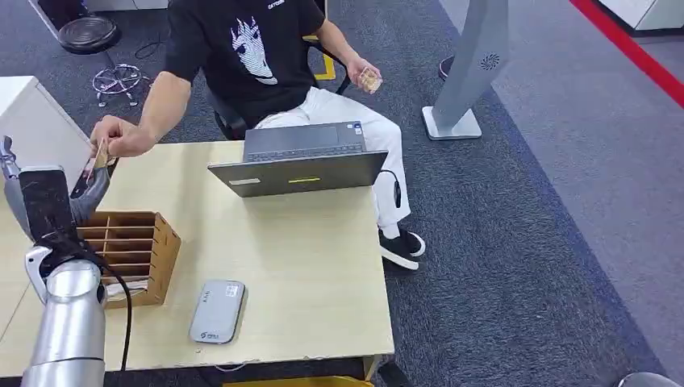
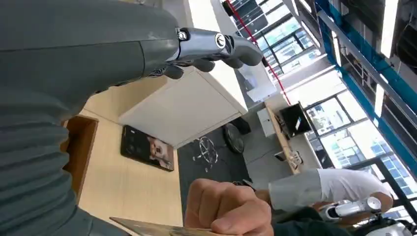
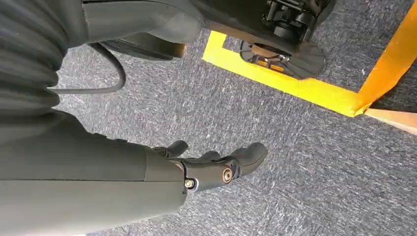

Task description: Pass the card to the sensor for recognition and then transmit it.

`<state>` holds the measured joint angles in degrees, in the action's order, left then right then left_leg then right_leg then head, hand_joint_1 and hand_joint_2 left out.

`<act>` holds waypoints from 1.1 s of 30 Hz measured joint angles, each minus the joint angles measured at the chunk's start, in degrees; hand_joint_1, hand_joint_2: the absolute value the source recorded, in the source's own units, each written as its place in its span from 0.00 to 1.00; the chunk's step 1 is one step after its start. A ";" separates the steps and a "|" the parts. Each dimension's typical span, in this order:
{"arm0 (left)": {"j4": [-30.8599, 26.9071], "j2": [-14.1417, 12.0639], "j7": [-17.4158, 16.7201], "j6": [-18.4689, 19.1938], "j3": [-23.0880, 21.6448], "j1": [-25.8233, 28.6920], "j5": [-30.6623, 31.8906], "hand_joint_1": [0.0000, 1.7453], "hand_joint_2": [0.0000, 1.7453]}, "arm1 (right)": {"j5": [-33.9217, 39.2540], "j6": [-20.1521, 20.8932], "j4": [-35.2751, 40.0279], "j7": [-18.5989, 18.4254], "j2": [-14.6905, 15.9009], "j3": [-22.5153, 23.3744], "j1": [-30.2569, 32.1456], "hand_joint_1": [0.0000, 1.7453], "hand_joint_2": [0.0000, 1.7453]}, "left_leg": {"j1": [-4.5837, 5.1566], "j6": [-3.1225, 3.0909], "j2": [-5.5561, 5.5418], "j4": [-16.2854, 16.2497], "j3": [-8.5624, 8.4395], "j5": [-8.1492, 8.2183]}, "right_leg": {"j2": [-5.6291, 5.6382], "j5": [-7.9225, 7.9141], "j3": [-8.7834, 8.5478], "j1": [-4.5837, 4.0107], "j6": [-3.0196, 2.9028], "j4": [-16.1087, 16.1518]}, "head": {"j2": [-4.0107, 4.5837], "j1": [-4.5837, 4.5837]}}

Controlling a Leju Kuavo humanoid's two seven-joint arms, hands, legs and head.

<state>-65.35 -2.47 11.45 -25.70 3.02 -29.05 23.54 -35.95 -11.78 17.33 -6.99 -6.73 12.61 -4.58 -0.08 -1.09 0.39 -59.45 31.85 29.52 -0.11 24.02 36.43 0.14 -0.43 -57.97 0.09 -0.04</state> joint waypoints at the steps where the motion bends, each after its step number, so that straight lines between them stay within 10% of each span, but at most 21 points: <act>1: 0.20 0.04 0.00 0.00 -0.04 -0.09 0.02 0.00 1.00 | 0.00 0.00 -0.04 0.00 -0.02 0.00 -0.01 0.00 1.00 | 0.00 0.00 0.00 0.00 0.00 0.00 | 0.00 0.00 0.00 0.00 0.00 0.00 | -0.02 0.00; 2: 0.43 0.09 0.00 0.00 -0.13 -0.21 0.00 1.00 1.00 | 0.00 0.00 -0.09 0.00 -0.02 0.00 -0.02 0.00 1.00 | 0.00 0.00 0.00 0.00 0.01 0.00 | 0.00 0.00 0.00 0.00 0.00 0.00 | -0.02 0.00; 33: 0.76 -0.04 2.03 -1.03 -0.26 1.06 -4.81 1.00 1.00 | 0.79 0.00 -0.39 0.07 -0.02 0.04 0.01 0.00 1.00 | -0.01 0.00 -0.01 0.00 0.05 0.00 | -0.01 0.00 0.03 0.00 0.00 0.00 | 0.00 -0.02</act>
<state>-64.59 -2.51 13.49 -26.73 2.75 -27.99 18.73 -35.17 -11.78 16.94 -6.93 -6.75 12.66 -4.57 -0.09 -1.09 0.38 -59.45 31.90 29.52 -0.12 24.02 36.46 0.14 -0.44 -57.97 0.09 -0.07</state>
